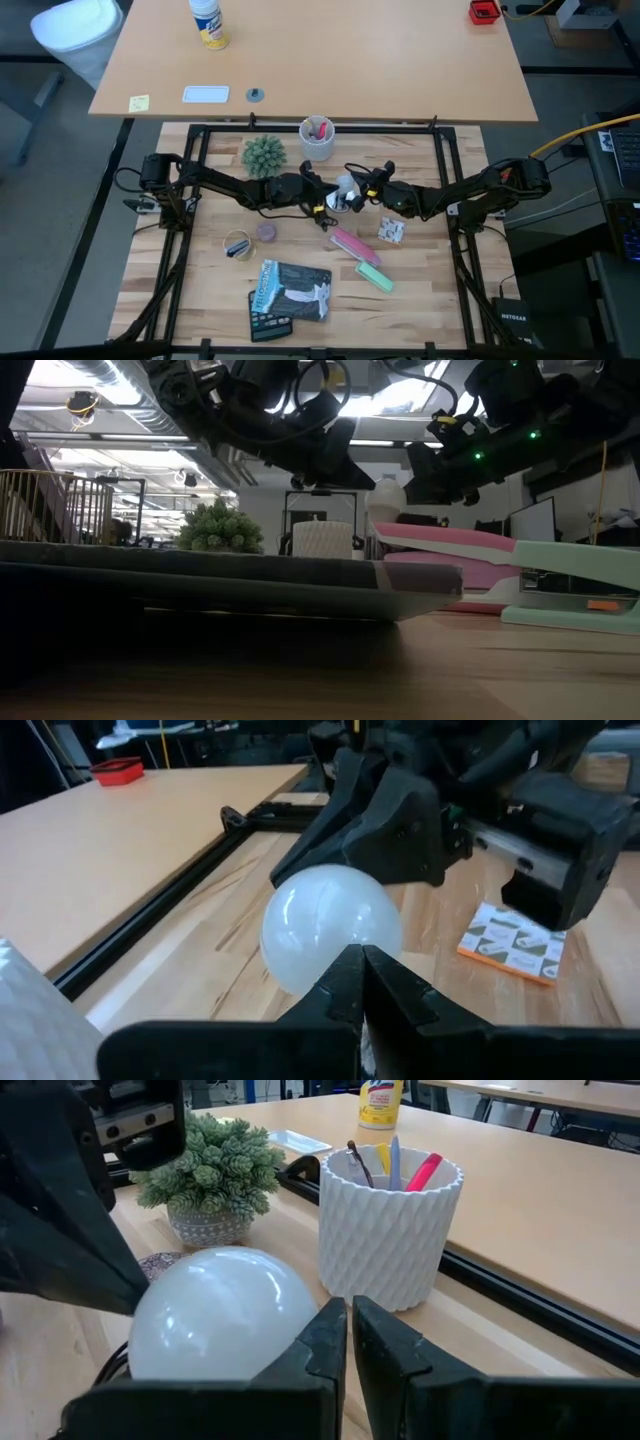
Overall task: Screw lightbulb
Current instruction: Remove the lightbulb from the lamp
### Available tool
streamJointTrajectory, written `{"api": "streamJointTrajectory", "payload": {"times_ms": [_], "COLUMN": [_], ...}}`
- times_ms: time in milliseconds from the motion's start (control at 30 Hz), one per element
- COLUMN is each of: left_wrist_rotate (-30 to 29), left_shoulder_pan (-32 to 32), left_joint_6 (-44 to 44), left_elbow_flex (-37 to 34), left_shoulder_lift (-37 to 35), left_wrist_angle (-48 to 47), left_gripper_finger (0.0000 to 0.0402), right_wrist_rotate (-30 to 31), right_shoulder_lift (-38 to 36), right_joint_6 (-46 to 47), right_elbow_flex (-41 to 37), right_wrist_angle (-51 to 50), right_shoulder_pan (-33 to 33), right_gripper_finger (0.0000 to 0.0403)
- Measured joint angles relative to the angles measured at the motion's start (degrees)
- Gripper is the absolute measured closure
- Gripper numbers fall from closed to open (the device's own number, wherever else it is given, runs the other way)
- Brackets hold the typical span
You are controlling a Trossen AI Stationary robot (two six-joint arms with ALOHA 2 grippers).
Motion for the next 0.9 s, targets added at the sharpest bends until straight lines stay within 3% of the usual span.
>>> {"api": "streamJointTrajectory", "payload": {"times_ms": [900], "left_wrist_rotate": [-0.2], "left_shoulder_pan": [0.0], "left_joint_6": [0.8], "left_elbow_flex": [0.0], "left_shoulder_lift": [0.0], "left_wrist_angle": [1.4], "left_gripper_finger": [0.0401], "right_wrist_rotate": [-1.3], "right_shoulder_lift": [0.0], "right_joint_6": [-0.5], "right_elbow_flex": [0.1], "right_wrist_angle": [2.9], "right_shoulder_pan": [0.0], "right_gripper_finger": [0.0375]}}
